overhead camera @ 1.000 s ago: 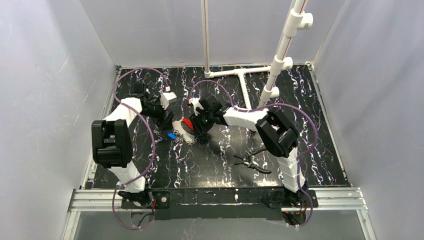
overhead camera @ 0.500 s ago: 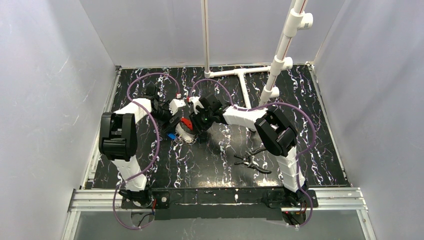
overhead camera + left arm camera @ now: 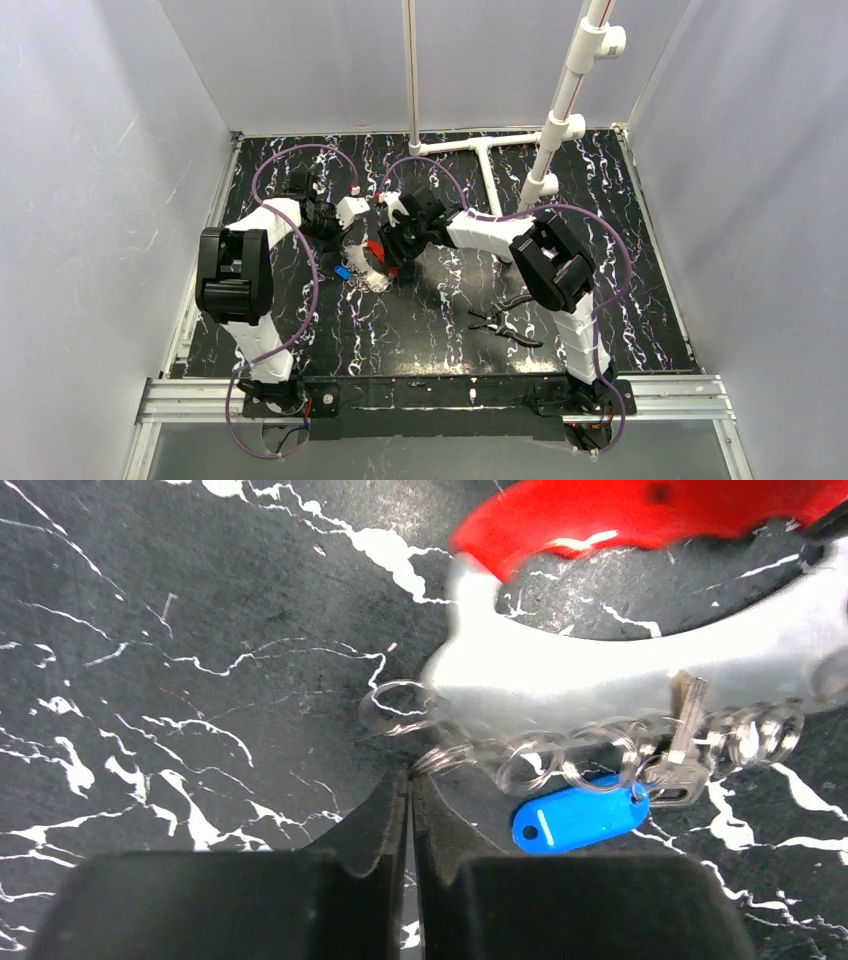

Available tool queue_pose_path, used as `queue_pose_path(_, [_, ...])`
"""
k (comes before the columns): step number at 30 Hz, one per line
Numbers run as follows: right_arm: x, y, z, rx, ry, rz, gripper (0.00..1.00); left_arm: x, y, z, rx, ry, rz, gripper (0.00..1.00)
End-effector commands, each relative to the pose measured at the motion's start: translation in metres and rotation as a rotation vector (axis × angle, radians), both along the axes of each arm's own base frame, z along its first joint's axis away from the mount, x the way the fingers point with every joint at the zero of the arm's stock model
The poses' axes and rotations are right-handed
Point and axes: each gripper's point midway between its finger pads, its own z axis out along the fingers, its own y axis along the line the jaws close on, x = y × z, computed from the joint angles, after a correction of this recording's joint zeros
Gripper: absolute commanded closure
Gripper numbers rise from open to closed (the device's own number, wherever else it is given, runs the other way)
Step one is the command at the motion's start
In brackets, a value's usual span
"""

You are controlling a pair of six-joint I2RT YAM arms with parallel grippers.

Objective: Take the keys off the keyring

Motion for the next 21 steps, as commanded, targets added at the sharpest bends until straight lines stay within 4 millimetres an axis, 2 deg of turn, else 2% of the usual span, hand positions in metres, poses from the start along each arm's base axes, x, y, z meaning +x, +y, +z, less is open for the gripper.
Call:
queue_pose_path(1, [0.014, -0.001, 0.008, 0.022, -0.016, -0.017, 0.41, -0.021, -0.005, 0.001, -0.022, 0.039, -0.032, 1.00])
queue_pose_path(6, [0.028, -0.003, 0.029, 0.102, -0.014, -0.036, 0.32, -0.026, -0.007, 0.015, -0.040, -0.048, -0.056, 1.00])
queue_pose_path(10, [0.028, -0.002, 0.039, 0.141, -0.028, -0.027, 0.22, -0.029, -0.012, 0.031, -0.077, -0.145, -0.085, 1.00])
queue_pose_path(15, [0.018, 0.002, 0.036, 0.183, 0.000, 0.004, 0.19, -0.037, -0.021, 0.050, -0.125, -0.233, -0.134, 1.00])
queue_pose_path(17, [0.015, 0.002, 0.034, 0.189, 0.009, 0.009, 0.19, -0.041, -0.019, 0.050, -0.109, -0.222, -0.150, 1.00])
queue_pose_path(18, [0.014, 0.002, 0.034, 0.189, 0.013, 0.010, 0.19, -0.042, -0.018, 0.050, -0.099, -0.196, -0.161, 0.98])
queue_pose_path(19, [0.014, 0.003, 0.035, 0.193, 0.015, 0.011, 0.19, -0.048, -0.016, 0.048, -0.091, -0.141, -0.167, 0.88])
queue_pose_path(21, [0.013, 0.002, 0.037, 0.195, 0.016, 0.010, 0.19, -0.045, -0.011, 0.053, -0.077, -0.065, -0.155, 0.71])
